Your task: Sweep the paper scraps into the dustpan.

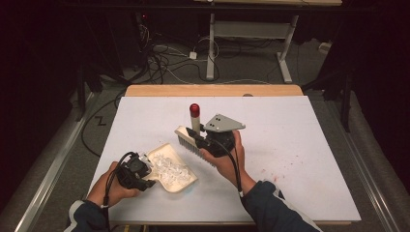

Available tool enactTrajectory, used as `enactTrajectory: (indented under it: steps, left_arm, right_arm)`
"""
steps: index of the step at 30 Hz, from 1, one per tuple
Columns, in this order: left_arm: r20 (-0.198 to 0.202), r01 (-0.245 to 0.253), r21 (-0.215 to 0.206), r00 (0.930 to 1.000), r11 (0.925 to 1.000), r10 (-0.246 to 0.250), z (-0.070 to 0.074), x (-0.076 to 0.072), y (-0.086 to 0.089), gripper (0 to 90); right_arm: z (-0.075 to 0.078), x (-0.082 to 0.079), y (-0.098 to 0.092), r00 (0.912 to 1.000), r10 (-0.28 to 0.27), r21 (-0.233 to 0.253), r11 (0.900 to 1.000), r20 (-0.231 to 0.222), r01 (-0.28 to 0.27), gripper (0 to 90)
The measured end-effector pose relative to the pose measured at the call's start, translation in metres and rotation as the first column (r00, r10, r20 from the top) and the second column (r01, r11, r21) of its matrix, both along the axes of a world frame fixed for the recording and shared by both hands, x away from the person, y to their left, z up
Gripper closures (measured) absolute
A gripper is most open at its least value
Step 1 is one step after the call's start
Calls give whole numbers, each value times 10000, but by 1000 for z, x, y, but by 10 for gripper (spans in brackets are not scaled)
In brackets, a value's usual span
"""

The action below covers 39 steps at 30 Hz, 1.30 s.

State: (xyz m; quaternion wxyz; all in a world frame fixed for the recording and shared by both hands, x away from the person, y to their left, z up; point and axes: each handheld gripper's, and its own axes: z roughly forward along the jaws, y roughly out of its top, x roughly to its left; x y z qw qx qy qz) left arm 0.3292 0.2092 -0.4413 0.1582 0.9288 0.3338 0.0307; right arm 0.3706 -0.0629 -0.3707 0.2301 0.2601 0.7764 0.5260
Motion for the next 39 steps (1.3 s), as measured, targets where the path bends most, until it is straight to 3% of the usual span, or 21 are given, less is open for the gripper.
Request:
enactTrajectory:
  steps: [2,4,8,9,14,16,23,27,35,39]
  left_arm:
    - [-1,-22,39,10000,10000,22,1,-1,0,628]
    - [-29,-45,26,10000,10000,45,1,-1,0,628]
    - [-76,-131,58,9999,9999,131,1,-2,-1,628]
    - [-89,-149,75,9998,9999,149,1,-1,-1,628]
    - [-151,-284,34,9995,9996,285,-1,-1,-5,628]
    - [-124,-324,-32,9994,9995,324,-2,0,-7,628]
    - [-34,-419,-81,9991,9991,418,-2,-1,-10,628]
    - [-27,-436,-137,9990,9990,436,-2,0,-8,628]
    - [-74,-459,-69,9989,9989,459,-4,1,-8,628]
    - [-137,-474,-42,9988,9989,474,-6,1,-7,629]
  right_arm:
    - [-7,4,-5,9997,-34,-253,9997,222,40,716]
    - [-20,9,-13,9999,-150,-444,9989,-3,149,716]
    - [-29,7,-16,9997,-10,-410,9992,-236,1,716]
    - [-31,4,-17,9992,142,-198,9997,-363,-149,715]
    - [-29,-14,-9,9951,789,-42,9968,-598,-793,716]
    - [-26,-24,3,9934,1063,-87,9942,-438,-1067,716]
    - [-25,-26,26,9868,1515,-118,9883,-566,-1524,716]
    - [-22,-28,33,9871,1588,-553,9856,-201,-1597,715]
    - [3,-10,-1,9966,829,98,9965,25,-829,716]
    - [12,-4,-24,9993,353,164,9992,153,-355,716]
